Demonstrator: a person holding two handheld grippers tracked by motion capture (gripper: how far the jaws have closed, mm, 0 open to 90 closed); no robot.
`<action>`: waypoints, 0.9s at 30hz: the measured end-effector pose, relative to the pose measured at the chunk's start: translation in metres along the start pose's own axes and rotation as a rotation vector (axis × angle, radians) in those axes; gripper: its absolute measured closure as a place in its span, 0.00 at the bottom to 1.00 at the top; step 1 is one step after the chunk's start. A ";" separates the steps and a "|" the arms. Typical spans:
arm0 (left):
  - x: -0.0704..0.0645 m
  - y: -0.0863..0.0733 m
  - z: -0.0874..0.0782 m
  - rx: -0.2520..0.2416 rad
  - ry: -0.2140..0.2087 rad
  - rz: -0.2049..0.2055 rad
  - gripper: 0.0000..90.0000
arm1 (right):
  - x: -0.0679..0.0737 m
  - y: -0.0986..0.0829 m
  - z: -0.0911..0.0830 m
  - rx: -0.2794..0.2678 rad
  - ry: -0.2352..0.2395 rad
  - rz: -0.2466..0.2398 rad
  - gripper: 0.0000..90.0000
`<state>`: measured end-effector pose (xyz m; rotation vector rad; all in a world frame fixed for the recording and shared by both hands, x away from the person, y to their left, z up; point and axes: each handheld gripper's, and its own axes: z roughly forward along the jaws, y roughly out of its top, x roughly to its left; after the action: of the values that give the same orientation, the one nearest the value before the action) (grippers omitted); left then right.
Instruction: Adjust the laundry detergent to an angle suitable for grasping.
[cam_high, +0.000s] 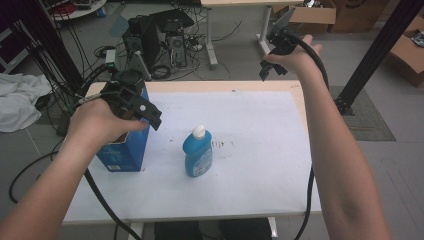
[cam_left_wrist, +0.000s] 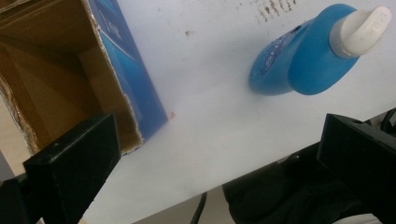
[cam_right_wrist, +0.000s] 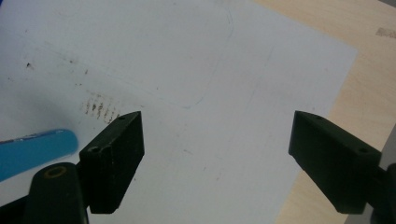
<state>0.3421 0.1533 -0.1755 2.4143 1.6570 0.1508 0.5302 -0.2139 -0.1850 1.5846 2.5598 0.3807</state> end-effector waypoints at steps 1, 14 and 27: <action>0.000 0.001 0.001 0.000 -0.001 0.000 0.00 | 0.000 0.000 0.000 -0.001 -0.002 0.000 0.21; -0.004 0.002 0.005 -0.005 -0.006 0.021 0.00 | -0.006 -0.006 0.002 -0.001 0.003 0.009 0.21; -0.006 0.000 0.006 -0.019 -0.019 0.033 0.00 | -0.006 -0.007 0.005 0.000 -0.004 0.005 0.21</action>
<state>0.3411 0.1473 -0.1811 2.4223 1.6012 0.1485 0.5278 -0.2217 -0.1918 1.5903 2.5540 0.3773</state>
